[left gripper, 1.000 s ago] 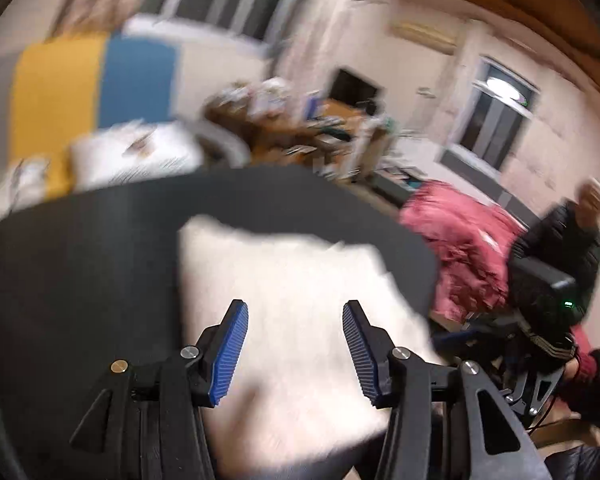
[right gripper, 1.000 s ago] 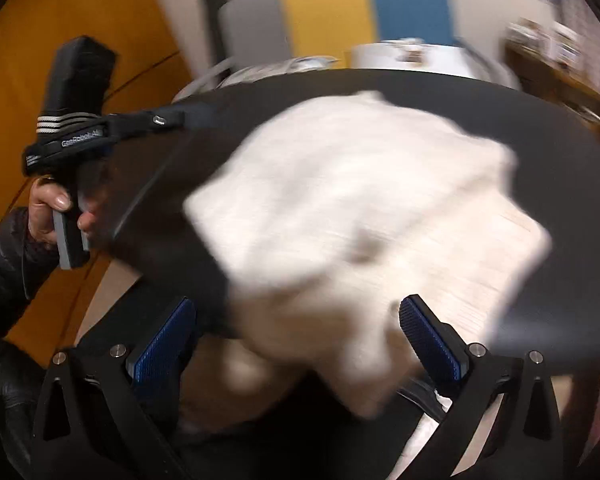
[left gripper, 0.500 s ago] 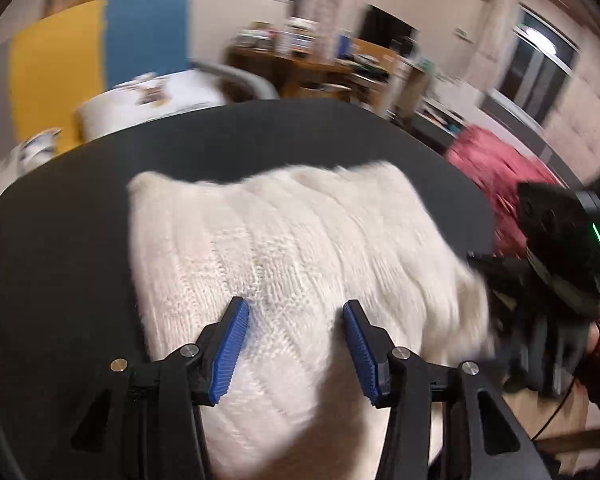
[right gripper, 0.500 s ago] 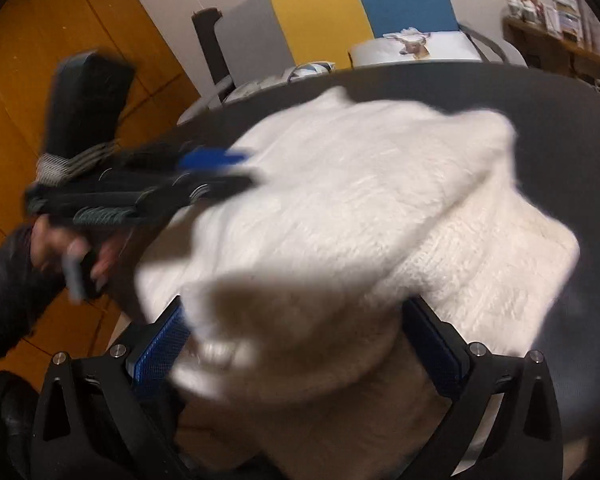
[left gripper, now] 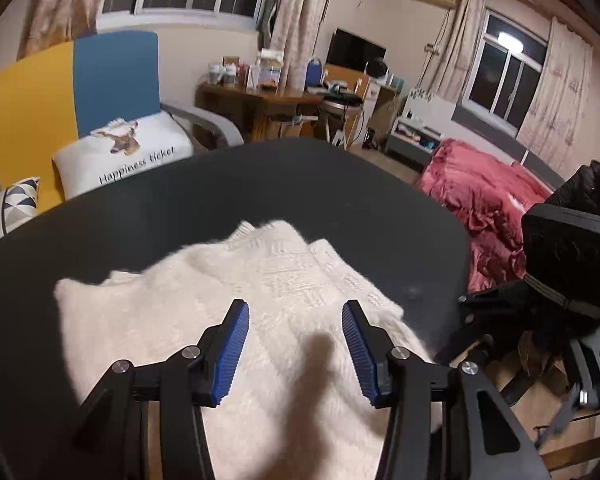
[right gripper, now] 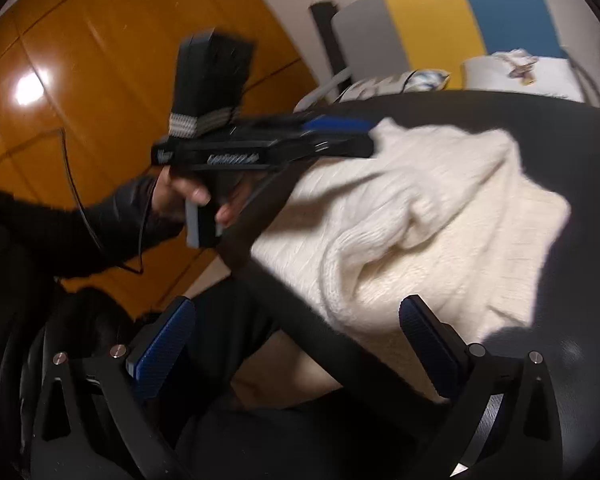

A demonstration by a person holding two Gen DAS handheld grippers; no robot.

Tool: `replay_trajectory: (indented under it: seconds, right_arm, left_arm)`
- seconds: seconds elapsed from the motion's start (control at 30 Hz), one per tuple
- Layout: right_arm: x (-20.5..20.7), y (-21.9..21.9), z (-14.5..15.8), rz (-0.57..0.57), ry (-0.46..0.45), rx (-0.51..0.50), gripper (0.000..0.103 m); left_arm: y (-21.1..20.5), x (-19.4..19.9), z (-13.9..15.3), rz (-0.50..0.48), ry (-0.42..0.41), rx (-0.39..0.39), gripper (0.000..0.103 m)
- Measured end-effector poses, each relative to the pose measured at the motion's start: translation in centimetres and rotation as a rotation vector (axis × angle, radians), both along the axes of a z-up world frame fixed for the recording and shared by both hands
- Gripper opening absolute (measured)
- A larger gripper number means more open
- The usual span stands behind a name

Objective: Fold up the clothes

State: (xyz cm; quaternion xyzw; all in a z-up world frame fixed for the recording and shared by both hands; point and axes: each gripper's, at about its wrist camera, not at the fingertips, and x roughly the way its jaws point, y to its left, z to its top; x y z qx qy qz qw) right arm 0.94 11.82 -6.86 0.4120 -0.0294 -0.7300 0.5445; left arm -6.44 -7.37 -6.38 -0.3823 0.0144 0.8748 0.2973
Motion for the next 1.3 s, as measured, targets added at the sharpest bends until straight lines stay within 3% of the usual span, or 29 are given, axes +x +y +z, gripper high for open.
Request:
replay_trajectory:
  seconds: [0.2, 0.3, 0.37, 0.5, 0.6, 0.77, 0.87, 0.97, 1.07, 1.17, 1.23, 1.3]
  right_arm:
    - [-1.9, -4.1, -1.1, 0.239, -0.096, -0.004, 0.103]
    - [-0.9, -5.6, -0.7, 0.429, -0.143, 0.014, 0.103]
    - [-1.0, -4.7, -0.7, 0.482, -0.213, -0.041, 0.103]
    - [-1.5, -2.0, -4.2, 0.400, -0.281, 0.011, 0.103]
    - [-0.9, -0.5, -4.6, 0.340, -0.238, -0.063, 0.103]
    - [-1.1, 0.5, -3.7, 0.224, -0.168, -0.063, 0.103]
    - [-0.9, 1.5, -1.8, 0.155, -0.092, -0.064, 0.103]
    - [-1.5, 1.9, -0.8, 0.106, -0.066, -0.109, 0.103]
    - [-3.4, 0.7, -1.9, 0.085, -0.103, -0.111, 0.103]
    - [-4.0, -1.7, -4.0, 0.150, -0.162, -0.069, 0.103]
    - [-3.8, -2.5, -4.6, 0.144, -0.130, -0.042, 0.103]
    - [-4.1, -2.0, -4.5, 0.106, -0.157, -0.075, 0.103]
  left_arm:
    - [2.7, -2.3, -1.4, -0.011, -0.035, -0.035, 0.050]
    - [5.4, -3.8, -3.1, -0.034, -0.070, -0.147, 0.051]
    - [6.1, -4.1, -3.9, -0.030, -0.052, -0.173, 0.054]
    - [6.2, -3.9, -4.1, -0.020, -0.043, -0.170, 0.054]
    - [5.6, -3.4, -3.0, -0.017, -0.032, -0.138, 0.054]
    - [2.4, 0.5, 0.3, -0.022, 0.038, 0.023, 0.054]
    - [1.1, 2.4, 0.4, 0.013, 0.085, 0.003, 0.054]
    - [1.2, 2.8, -0.6, 0.006, 0.046, -0.001, 0.053]
    - [3.6, 2.4, -2.5, -0.027, 0.055, -0.143, 0.054]
    - [5.9, 2.0, -3.6, -0.035, 0.063, -0.244, 0.058]
    - [6.3, 1.8, -3.7, -0.033, 0.049, -0.250, 0.058]
    - [5.6, 1.6, -3.5, -0.031, 0.026, -0.199, 0.058]
